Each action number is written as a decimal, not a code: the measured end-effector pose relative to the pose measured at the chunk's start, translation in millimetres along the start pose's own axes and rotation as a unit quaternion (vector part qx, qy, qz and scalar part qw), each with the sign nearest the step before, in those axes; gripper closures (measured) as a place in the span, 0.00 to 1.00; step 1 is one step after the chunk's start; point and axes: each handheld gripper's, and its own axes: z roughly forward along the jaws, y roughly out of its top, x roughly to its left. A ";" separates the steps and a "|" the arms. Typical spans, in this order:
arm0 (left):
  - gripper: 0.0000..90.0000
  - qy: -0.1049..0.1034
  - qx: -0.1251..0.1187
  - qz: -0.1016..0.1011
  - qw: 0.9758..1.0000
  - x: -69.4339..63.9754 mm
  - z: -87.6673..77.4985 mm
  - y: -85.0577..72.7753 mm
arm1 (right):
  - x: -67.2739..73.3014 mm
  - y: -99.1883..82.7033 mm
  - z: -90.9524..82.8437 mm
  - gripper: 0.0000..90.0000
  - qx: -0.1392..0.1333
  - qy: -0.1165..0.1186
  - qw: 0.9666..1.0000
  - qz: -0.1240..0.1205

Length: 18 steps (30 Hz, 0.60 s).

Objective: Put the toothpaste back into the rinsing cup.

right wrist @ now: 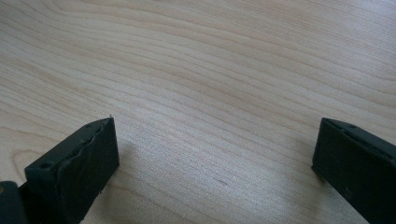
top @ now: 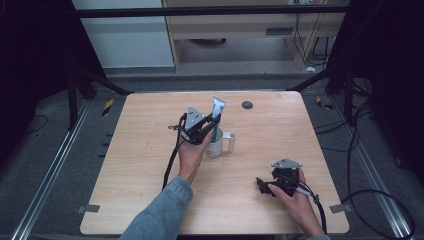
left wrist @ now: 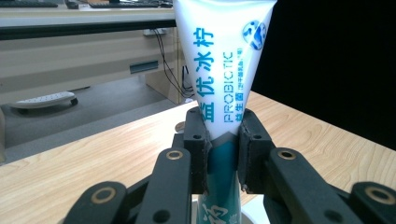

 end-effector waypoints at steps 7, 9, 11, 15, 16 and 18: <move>0.84 0.000 0.006 -0.001 1.000 -0.4 1.8 -5.4 | -0.1 0.0 0.0 0.01 0.000 0.001 1.000 -0.001; 0.84 -0.001 0.006 -0.002 1.000 -0.8 2.3 -6.4 | -0.2 0.0 0.0 0.01 0.000 0.001 1.000 -0.001; 0.84 0.000 0.008 -0.001 1.000 -1.7 2.6 -7.8 | -0.3 -0.1 0.0 0.01 0.000 0.000 1.000 -0.002; 0.84 0.000 0.010 -0.003 1.000 -1.8 3.4 -11.7 | -0.2 -0.1 0.0 0.01 0.000 0.000 1.000 -0.002; 0.84 0.000 0.010 -0.003 1.000 -1.8 3.4 -11.7 | -0.2 -0.1 0.0 0.01 0.000 0.000 1.000 -0.002; 0.84 0.000 0.013 -0.003 1.000 -2.0 3.8 -14.4 | -0.2 -0.1 0.0 0.01 0.000 0.000 1.000 -0.002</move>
